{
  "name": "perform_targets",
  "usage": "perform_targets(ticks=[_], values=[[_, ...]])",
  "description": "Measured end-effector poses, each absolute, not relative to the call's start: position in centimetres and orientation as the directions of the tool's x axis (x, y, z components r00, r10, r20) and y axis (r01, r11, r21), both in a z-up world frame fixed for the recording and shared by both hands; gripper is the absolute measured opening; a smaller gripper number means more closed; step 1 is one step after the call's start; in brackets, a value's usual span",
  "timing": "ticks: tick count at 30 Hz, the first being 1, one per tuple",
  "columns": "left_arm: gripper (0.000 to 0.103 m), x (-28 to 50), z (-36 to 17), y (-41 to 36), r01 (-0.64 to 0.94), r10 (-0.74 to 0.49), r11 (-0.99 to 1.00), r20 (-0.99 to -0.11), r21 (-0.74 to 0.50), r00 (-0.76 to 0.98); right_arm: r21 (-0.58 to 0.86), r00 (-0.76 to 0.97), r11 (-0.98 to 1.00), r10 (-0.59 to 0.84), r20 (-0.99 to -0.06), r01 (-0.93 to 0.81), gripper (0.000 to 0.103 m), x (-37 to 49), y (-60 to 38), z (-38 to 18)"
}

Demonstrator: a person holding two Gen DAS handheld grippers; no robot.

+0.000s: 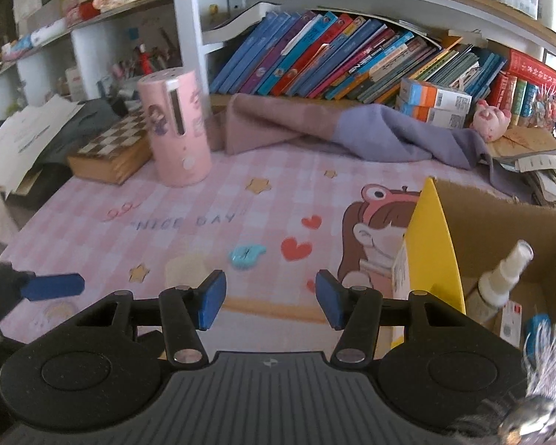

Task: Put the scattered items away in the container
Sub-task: 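Grasp the white eraser with the left tool while the right tool grasps the blue whistle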

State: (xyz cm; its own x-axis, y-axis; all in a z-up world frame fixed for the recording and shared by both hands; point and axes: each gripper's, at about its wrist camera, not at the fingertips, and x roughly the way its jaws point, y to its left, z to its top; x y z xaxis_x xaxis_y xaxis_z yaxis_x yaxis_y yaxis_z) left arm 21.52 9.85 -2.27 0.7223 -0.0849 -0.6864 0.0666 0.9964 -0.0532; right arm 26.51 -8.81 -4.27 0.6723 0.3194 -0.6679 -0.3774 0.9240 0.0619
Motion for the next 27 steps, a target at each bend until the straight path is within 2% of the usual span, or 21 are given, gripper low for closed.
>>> perform_targets(ticks=[9, 27], values=[[0.092, 25.2, -4.3, 9.2, 0.077, -0.088, 0.996, -0.707, -0.047, 0.702, 0.096, 0.633, 0.927, 0.32, -0.705, -0.362, 0.052, 29.9, -7.8, -5.3], [0.089, 27.4, -6.4, 9.3, 0.027, -0.087, 0.995, -0.721, -0.095, 0.688, 0.093, 0.566, 0.908, 0.333, -0.754, -0.41, 0.052, 32.6, -6.4, -7.5]])
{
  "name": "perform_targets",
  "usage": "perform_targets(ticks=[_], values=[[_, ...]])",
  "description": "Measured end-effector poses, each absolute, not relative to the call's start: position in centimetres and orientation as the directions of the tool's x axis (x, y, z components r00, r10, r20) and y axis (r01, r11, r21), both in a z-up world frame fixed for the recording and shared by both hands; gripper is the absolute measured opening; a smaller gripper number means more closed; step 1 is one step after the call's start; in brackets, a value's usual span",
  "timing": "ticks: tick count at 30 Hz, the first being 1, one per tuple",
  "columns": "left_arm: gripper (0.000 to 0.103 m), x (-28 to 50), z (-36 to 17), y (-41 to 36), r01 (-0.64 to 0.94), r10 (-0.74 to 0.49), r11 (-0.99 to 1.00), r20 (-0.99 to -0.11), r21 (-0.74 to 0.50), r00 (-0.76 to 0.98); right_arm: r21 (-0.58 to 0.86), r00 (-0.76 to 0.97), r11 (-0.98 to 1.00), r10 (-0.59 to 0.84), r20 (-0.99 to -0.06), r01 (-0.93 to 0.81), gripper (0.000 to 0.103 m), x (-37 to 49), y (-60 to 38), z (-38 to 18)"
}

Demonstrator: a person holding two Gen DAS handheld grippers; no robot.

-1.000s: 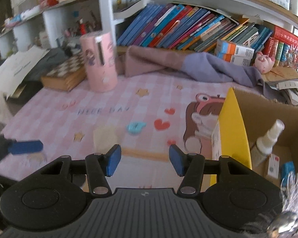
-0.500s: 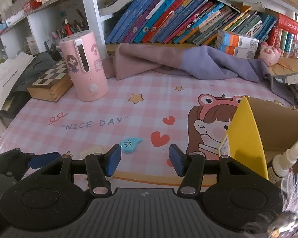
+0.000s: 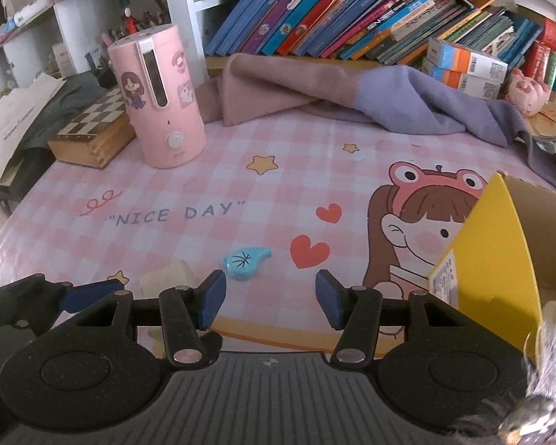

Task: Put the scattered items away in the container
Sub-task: 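Grasp the white eraser with the left tool while the right tool grasps the blue whistle, then lift and carry the eraser and whistle with both tools to the yellow box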

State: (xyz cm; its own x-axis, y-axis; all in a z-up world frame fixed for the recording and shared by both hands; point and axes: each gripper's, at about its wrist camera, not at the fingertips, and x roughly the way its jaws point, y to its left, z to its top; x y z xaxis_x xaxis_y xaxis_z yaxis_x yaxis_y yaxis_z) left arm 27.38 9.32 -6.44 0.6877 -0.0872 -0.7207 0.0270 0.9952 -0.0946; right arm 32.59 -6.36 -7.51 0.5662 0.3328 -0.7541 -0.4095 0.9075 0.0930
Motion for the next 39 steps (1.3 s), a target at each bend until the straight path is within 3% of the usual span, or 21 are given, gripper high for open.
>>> perform_targets(ticks=[3, 4, 5, 11, 23, 25, 39], values=[[0.079, 27.9, -6.8, 9.5, 0.016, -0.086, 0.995, -0.719, -0.103, 0.69, 0.097, 0.558, 0.902, 0.341, -0.757, -0.42, 0.052, 33.3, -5.9, -7.6], [0.066, 28.1, -6.9, 9.5, 0.013, -0.085, 0.994, -0.723, -0.105, 0.686, 0.096, 0.555, 0.901, 0.341, -0.759, -0.423, 0.052, 33.6, -5.7, -7.7], [0.061, 28.2, -7.1, 9.5, 0.009, -0.08, 0.995, -0.731, -0.1, 0.678, 0.096, 0.548, 0.899, 0.342, -0.763, -0.428, 0.052, 33.8, -5.5, -7.8], [0.045, 27.3, -6.7, 10.8, 0.0, -0.094, 0.992, -0.724, -0.128, 0.683, 0.11, 0.509, 0.892, 0.347, -0.788, -0.438, 0.052, 35.3, -4.2, -8.9], [0.04, 24.7, -5.1, 14.1, -0.093, -0.052, 0.983, -0.718, -0.16, 0.694, 0.058, 0.502, 0.891, 0.307, -0.809, -0.451, 0.039, 36.6, -2.3, -11.3], [0.04, 24.1, -4.7, 14.3, -0.095, -0.05, 0.982, -0.714, -0.162, 0.698, 0.038, 0.514, 0.888, 0.3, -0.804, -0.458, 0.029, 36.4, -2.2, -11.3], [0.039, 21.2, -1.7, 15.0, -0.09, -0.049, 0.981, -0.661, -0.174, 0.749, 0.082, 0.535, 0.869, 0.372, -0.759, -0.488, 0.028, 33.2, -2.9, -8.3]])
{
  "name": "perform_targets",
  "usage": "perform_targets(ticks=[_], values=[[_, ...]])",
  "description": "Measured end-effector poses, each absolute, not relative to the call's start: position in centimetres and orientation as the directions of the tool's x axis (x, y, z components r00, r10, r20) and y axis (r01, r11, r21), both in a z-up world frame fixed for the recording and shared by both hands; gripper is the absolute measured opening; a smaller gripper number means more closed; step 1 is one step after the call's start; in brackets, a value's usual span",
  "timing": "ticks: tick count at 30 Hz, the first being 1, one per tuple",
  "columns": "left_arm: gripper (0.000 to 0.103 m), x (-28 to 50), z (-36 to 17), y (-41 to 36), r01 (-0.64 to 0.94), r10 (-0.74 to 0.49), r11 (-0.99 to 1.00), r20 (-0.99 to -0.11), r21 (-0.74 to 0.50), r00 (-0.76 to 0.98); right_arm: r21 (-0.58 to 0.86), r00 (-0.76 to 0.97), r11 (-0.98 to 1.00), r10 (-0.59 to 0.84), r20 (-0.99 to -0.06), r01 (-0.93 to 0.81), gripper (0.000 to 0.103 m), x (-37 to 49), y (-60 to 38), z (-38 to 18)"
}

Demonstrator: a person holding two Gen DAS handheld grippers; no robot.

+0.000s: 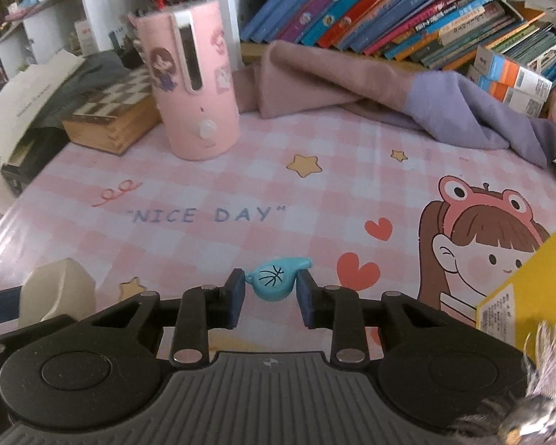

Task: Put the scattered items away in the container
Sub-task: 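Lift and carry the eraser and whistle with both tools to the yellow box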

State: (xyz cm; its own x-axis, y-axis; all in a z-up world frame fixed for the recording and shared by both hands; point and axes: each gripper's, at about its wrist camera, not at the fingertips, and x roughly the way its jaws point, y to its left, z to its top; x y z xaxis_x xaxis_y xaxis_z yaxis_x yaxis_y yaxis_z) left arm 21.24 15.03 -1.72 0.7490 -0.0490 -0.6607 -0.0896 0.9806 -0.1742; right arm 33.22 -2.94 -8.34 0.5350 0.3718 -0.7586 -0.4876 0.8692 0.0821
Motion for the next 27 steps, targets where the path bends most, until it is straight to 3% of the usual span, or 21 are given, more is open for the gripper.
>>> perform_targets(ticks=[16, 27], values=[[0.037, 15.2, 2.5, 14.6, 0.002, -0.118, 0.981, -0.579, -0.196, 0.807, 0.088, 0.605, 0.859, 0.424, -0.674, -0.504, 0.028, 24.3, -6.5, -2.1], [0.037, 10.2, 3.7, 14.0, 0.073, -0.176, 0.976, -0.546, -0.205, 0.819, 0.07, 0.626, 0.855, 0.43, -0.65, -0.514, 0.028, 16.9, -7.0, -0.8]])
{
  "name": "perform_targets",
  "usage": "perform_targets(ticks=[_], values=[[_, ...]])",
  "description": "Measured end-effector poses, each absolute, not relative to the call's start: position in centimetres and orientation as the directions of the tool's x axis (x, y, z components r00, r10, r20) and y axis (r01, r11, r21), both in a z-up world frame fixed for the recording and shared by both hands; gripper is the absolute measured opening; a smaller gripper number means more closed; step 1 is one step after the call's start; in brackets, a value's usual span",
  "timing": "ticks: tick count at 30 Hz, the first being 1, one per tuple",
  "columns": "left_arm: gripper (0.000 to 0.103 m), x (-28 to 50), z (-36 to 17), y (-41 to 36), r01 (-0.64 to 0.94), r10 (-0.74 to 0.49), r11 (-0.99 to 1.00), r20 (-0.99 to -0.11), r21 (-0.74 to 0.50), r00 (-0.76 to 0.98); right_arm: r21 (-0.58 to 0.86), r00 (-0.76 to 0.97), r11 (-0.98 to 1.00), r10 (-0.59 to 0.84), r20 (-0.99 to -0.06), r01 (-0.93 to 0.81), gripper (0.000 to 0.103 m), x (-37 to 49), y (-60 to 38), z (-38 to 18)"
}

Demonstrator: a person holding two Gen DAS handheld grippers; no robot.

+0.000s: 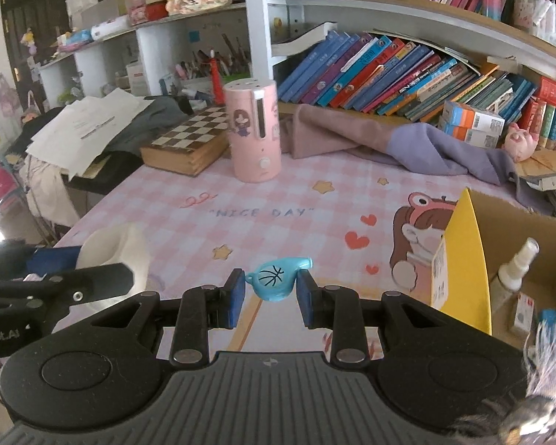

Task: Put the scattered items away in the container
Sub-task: 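Lift and carry the eraser and whistle with both tools to the yellow box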

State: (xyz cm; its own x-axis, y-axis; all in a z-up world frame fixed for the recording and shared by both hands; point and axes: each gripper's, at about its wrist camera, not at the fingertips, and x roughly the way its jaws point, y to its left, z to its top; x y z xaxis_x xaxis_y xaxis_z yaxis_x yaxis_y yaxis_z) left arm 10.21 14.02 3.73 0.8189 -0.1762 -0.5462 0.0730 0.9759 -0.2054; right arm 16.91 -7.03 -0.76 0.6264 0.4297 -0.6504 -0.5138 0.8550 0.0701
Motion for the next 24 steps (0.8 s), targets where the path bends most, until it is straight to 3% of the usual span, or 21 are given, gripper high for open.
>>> perform_targets(ticks=[24], values=[[0.037, 1.9, 2.8, 11.0, 0.196, -0.273, 0.962, -0.593, -0.193, 0.758, 0.084, 0.643, 0.905, 0.36, -0.676, -0.418, 0.028, 5.2, -10.4, -2.6]])
